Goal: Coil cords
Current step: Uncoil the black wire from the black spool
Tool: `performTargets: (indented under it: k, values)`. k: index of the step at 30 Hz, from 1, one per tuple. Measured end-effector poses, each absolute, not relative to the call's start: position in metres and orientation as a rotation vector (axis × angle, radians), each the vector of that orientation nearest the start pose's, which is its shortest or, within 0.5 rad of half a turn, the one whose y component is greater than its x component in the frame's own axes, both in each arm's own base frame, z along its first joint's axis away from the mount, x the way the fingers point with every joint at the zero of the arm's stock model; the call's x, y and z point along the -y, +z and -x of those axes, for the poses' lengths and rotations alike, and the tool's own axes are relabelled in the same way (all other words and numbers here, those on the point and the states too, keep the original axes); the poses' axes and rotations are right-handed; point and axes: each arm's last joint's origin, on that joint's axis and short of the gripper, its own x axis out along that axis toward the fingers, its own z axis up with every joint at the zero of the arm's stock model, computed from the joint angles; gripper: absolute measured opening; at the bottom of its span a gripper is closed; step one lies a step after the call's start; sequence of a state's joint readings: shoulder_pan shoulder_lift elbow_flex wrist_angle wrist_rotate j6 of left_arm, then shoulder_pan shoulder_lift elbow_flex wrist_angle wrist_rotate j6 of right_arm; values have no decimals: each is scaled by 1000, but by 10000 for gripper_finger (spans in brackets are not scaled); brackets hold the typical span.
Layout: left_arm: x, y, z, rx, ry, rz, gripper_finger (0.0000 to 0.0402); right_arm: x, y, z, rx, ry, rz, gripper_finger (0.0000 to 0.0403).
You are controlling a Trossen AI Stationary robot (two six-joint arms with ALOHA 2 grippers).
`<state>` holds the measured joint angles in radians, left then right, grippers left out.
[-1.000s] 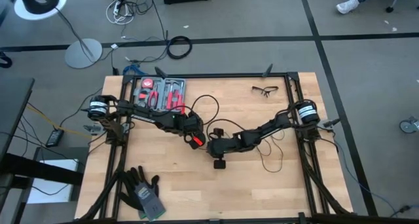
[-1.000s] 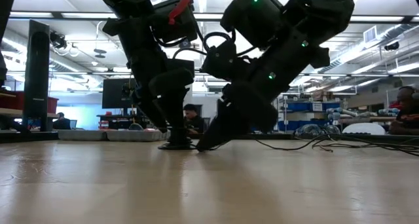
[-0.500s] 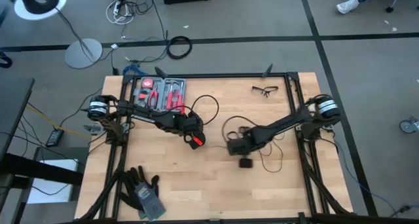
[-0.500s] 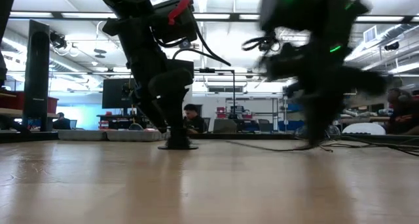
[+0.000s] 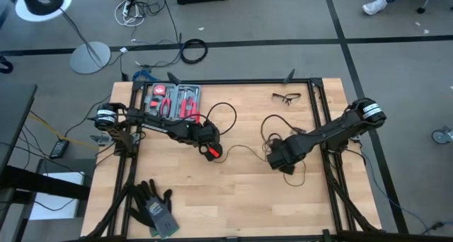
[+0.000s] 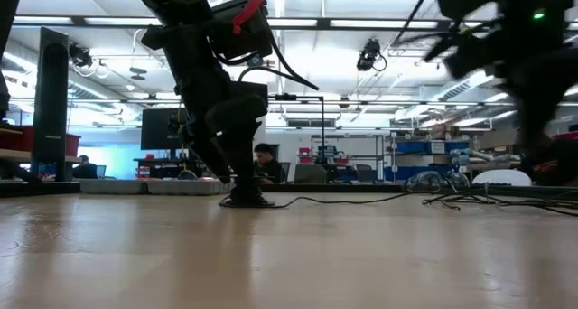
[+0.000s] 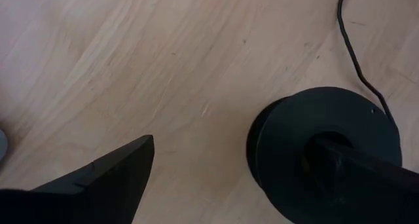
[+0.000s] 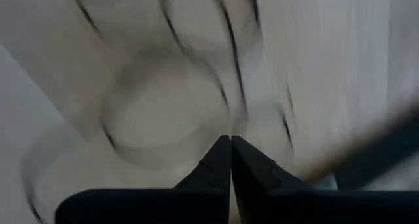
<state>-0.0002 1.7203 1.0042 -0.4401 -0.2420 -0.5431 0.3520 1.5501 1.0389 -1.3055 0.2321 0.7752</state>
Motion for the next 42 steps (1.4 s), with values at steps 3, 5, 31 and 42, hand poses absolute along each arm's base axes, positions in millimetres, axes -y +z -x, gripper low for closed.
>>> performTargets:
  k: [3, 5, 31, 42]
  values:
    - [-7, 161, -322, -1054, 521, 346, 400, -78, 205, -243, -1391, -487, 11, 18]
    - [-7, 161, -322, -1054, 521, 346, 400, -81, 207, -264, -1198, -411, 44, 21]
    - [-7, 161, -322, -1056, 521, 347, 400, -60, 113, -386, -725, -9, 110, 158]
    - [-7, 161, -322, -1060, 521, 347, 400, -61, 107, -381, -833, 49, 126, 23]
